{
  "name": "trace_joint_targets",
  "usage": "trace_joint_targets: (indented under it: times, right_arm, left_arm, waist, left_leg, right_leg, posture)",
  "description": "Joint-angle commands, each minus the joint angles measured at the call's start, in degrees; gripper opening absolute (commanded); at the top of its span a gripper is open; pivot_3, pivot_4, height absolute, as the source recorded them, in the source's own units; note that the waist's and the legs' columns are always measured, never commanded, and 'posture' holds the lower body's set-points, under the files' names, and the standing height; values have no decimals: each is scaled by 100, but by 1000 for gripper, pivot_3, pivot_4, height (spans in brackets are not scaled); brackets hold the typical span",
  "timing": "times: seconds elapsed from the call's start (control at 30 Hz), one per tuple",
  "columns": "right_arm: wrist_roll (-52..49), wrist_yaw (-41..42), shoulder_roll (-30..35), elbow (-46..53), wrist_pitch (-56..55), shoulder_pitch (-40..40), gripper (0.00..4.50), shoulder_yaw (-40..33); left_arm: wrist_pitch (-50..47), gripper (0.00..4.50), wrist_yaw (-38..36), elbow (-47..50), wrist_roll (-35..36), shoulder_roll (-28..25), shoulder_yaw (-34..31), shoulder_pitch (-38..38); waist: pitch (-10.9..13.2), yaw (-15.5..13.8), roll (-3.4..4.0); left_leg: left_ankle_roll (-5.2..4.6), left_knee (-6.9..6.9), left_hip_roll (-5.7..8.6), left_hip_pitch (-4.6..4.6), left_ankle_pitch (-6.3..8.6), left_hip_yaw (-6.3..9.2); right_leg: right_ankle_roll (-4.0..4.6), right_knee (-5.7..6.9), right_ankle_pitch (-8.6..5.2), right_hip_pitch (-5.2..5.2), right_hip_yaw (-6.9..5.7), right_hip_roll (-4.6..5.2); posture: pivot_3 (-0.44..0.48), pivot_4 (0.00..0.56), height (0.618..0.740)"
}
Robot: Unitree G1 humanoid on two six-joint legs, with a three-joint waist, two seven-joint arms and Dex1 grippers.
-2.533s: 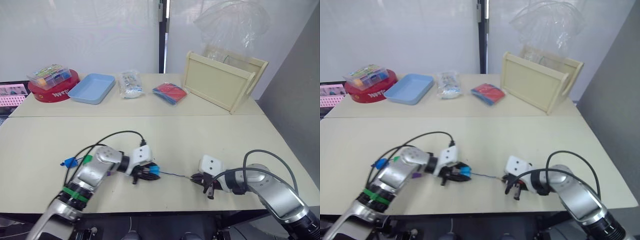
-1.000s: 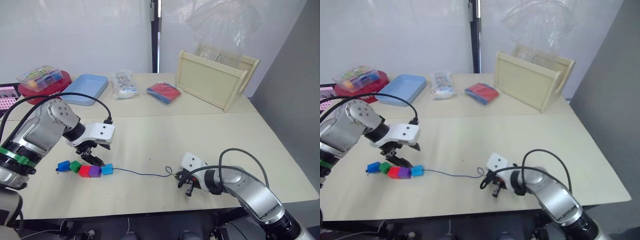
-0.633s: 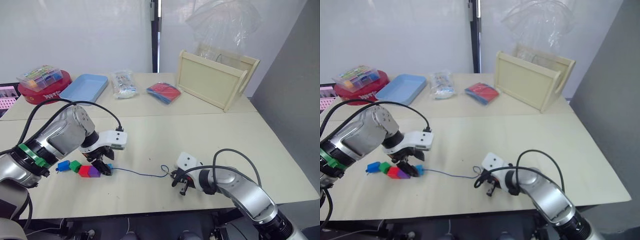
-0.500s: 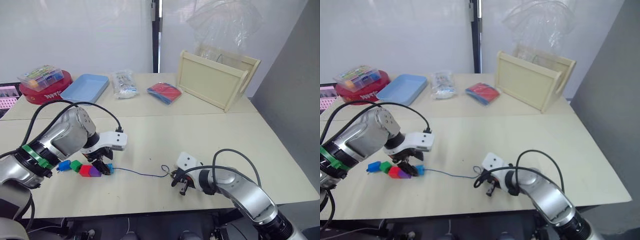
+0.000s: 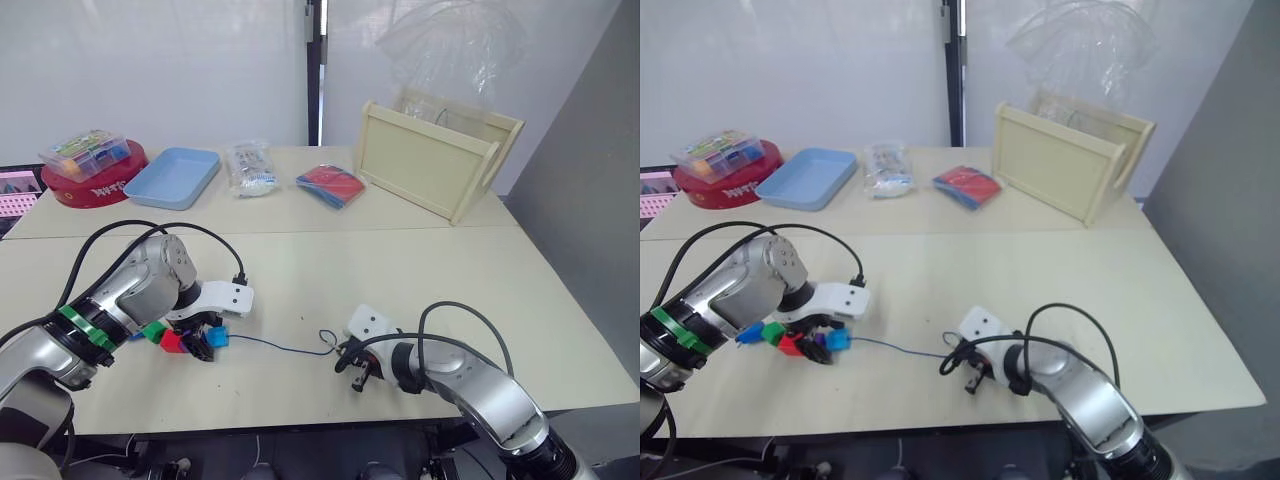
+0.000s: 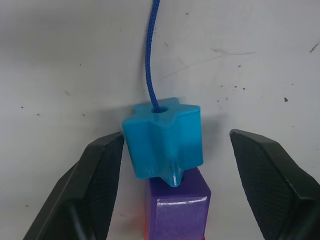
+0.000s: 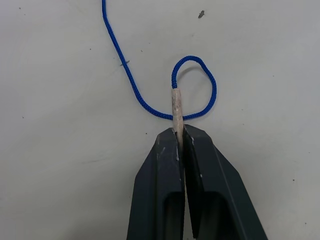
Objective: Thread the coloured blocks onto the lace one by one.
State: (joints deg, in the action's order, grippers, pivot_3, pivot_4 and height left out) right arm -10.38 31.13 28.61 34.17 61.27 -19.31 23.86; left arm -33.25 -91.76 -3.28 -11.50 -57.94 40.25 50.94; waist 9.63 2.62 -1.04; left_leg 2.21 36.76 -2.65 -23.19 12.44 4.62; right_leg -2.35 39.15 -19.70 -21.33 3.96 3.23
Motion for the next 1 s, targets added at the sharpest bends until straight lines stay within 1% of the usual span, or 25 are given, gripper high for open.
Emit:
trace_joint_targets:
  times: [0.03, 0.07, 0.1, 0.17, 0.23, 0.27, 0.4, 0.5, 0.63, 0.73, 0.87, 1.0]
  right_arm:
    - [-109, 1, 38, 161, 114, 110, 0, 30]
    - [-111, -5, 38, 172, 126, 115, 0, 30]
    - [-112, -12, 31, 178, 138, 114, 0, 32]
    - [-118, -17, 29, 185, 155, 114, 0, 39]
    - [-131, -24, 39, 193, 165, 117, 0, 45]
    - [-138, -25, 48, 192, 165, 119, 0, 50]
    - [-153, -35, 88, 177, 147, 126, 0, 47]
    - [-158, -60, 217, 211, 164, 227, 0, -120]
    - [-171, 4, 970, 493, 259, 856, 0, -993]
    - [-209, 53, 1313, 538, 185, 1133, 0, -1323]
    - [-179, 84, 1650, 433, 138, 1366, 0, -1616]
    - [-29, -163, 1756, 221, 276, 1347, 0, -1922]
  left_arm:
    - [66, 3567, 100, -111, -183, 94, -96, -189]
    - [97, 3014, 100, -129, -217, 108, -123, -227]
    - [125, 2771, 91, -142, -248, 115, -153, -263]
    - [178, 2039, 84, -179, -315, 142, -222, -328]
    - [240, 1448, 72, -208, -376, 155, -282, -386]
    - [262, 1363, 63, -216, -401, 160, -308, -408]
    - [344, 1363, 32, -240, -473, 163, -394, -485]
    - [370, 1363, 6, -246, -523, 169, -459, -547]
    - [492, 1363, 35, -424, -613, 95, -541, -627]
    - [546, 1363, -13, -464, -660, 5, -597, -701]
    - [636, 1363, -2, -545, -740, -65, -674, -780]
    - [706, 1363, -2, -599, -783, -141, -759, -844]
  waist:
    - [-1, -11, 1]
    - [-1, -13, 1]
    - [-1, -15, 2]
    - [-1, -3, 2]
    - [-2, 8, 3]
    - [-2, 7, 3]
    - [-2, 8, 4]
    - [-3, 4, 4]
    - [-6, -21, 6]
    - [-9, -12, 6]
    - [-12, 20, 11]
    - [-13, 18, 11]
  left_leg:
    - [0, 0, 0, 0, 0, 0]
    - [0, 0, 0, 2, 0, 0]
    - [0, 0, 1, 4, 0, 0]
    - [0, 0, 1, 5, 0, 0]
    - [0, 0, 1, 5, 0, 0]
    - [-1, 0, 1, 6, 1, 0]
    - [-1, 0, 1, 7, 1, -1]
    - [-2, 0, 1, 8, 1, -1]
    - [-2, 0, 6, 5, 1, -2]
    - [-2, 0, 8, 9, 1, -2]
    - [-5, -3, 3, 31, 3, -4]
    - [-5, -2, 4, 32, 3, -6]
  right_leg:
    - [0, 0, 0, 0, 0, 0]
    - [0, 0, 0, 2, 0, 1]
    - [0, 0, 0, 4, 0, 1]
    - [0, 0, 0, 5, 0, 1]
    - [0, 1, 0, 4, 0, 1]
    - [0, 2, 0, 4, 0, 1]
    - [0, 2, 0, 4, 0, 1]
    - [0, 3, 0, 4, 0, 1]
    - [0, 2, 0, 5, 0, 8]
    - [0, -3, 0, 13, 0, 9]
    - [0, 4, 0, 23, 6, 3]
    - [0, 2, 0, 25, 9, 4]
  posture:
    - [0, 150, 740]
    - [0, 150, 740]
    - [0, 150, 740]
    - [0, 150, 740]
    - [0, 150, 740]
    - [0, 150, 740]
    - [0, 150, 740]
    - [0, 150, 740]
    - [0, 150, 740]
    - [0, 150, 740]
    - [0, 150, 740]
    - [0, 150, 740]
